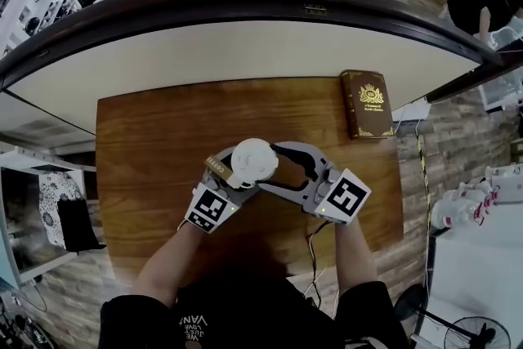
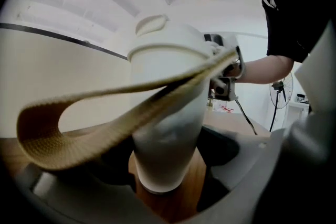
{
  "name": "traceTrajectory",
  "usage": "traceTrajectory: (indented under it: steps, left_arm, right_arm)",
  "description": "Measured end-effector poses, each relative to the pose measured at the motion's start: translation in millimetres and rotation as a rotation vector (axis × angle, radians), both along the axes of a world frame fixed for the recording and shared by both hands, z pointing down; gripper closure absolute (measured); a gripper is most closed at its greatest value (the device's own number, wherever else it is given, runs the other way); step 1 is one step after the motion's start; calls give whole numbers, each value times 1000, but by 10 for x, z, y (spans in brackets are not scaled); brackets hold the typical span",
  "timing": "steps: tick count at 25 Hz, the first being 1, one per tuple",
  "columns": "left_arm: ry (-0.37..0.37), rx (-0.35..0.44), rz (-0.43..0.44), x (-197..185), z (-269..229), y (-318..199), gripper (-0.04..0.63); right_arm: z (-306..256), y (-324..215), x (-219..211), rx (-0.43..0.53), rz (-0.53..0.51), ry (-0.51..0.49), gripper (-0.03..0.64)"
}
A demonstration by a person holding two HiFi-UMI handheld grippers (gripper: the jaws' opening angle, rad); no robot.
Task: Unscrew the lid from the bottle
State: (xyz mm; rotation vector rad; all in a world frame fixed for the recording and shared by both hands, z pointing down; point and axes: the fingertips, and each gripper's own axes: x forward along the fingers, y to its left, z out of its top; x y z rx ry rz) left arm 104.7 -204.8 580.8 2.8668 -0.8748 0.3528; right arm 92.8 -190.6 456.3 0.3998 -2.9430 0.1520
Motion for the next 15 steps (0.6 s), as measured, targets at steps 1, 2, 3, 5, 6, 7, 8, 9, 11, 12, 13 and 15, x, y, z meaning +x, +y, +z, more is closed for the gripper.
traceTrajectory:
  steps: [1,2,3,5,6,7,8,9,11,12,13,15]
  left_arm:
    - [1,1,0,1,0,-2,218]
    - [1,2,0,3,-1,-4,218]
    - [1,2,0,7,-6,-3,218]
    - [-1,1,1,21,-28,9,218]
    - [-3,0,1,27,-37,19,218]
    - [-4,-1,2,30,-41,26,218]
    - [-6,-3,2,31,-39,28,219]
    - [-6,-3,2,30,-32,24,219]
    - [-7,-4,1,17,-8,7,219]
    - [-7,-4,1,11,4,2,219]
    - [-7,-3,1,9,10,2,219]
    - [-6,-2,0,15,6,18,219]
  right_arm:
    - [-6,-9,-5,1,-72,12,347]
    - [-10,-16,-9,3,-140,25,347]
    - [-15,-19,-9,5,-200,35,347]
    - [-30,-13,4,4,-298,48,347]
    - [-35,-7,10,3,-336,55,346]
    - [-37,-2,13,3,-365,64,345]
    - [-35,0,11,2,-385,72,344]
    - [-28,-2,6,-2,-392,78,344]
    - [-9,-14,2,-32,-368,79,342]
    - [-4,-21,12,-53,-339,72,344]
    - [-10,-32,31,-66,-297,59,342]
    - [-60,-61,96,-69,-172,14,334]
